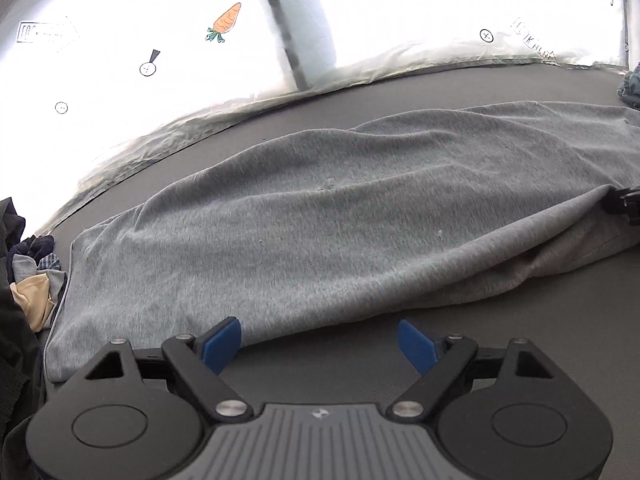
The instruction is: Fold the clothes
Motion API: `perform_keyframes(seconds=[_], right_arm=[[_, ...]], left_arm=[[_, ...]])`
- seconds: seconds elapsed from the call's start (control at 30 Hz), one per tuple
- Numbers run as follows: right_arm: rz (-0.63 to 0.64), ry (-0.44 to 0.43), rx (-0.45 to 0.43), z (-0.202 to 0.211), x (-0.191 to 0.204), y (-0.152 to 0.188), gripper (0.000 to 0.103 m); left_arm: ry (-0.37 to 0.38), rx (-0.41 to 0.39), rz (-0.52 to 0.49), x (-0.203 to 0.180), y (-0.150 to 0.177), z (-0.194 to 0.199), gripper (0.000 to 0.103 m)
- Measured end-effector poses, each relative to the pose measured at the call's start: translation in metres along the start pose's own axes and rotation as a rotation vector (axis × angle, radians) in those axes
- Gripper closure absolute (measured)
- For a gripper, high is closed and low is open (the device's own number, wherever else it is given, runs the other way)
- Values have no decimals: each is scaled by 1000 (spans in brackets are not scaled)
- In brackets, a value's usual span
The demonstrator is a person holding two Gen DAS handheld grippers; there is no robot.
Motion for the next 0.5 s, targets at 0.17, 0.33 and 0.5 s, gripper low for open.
perform_keyframes(seconds=[0.17, 0.33, 0.5], right_arm=[[-58, -9, 27, -6, -5, 3, 7], [-106, -23, 32, -5, -10, 1, 7], [-140, -32, 29, -8, -19, -10, 6]], left_arm=[[-9, 40, 21, -2, -10, -26, 17], [-17, 41, 114, 16, -20, -36, 17], [-40, 53, 150, 31, -28, -51, 17]])
Point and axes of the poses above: each gripper's, at about its wrist camera, not at the fingertips, and z roughly against the way its jaws point, x to its left, y to its underside, the point moved 6 cm from there along -z, roughly the way its jaws point, and after that the axes turned 5 degrees about -y, right-handed, at the moved point
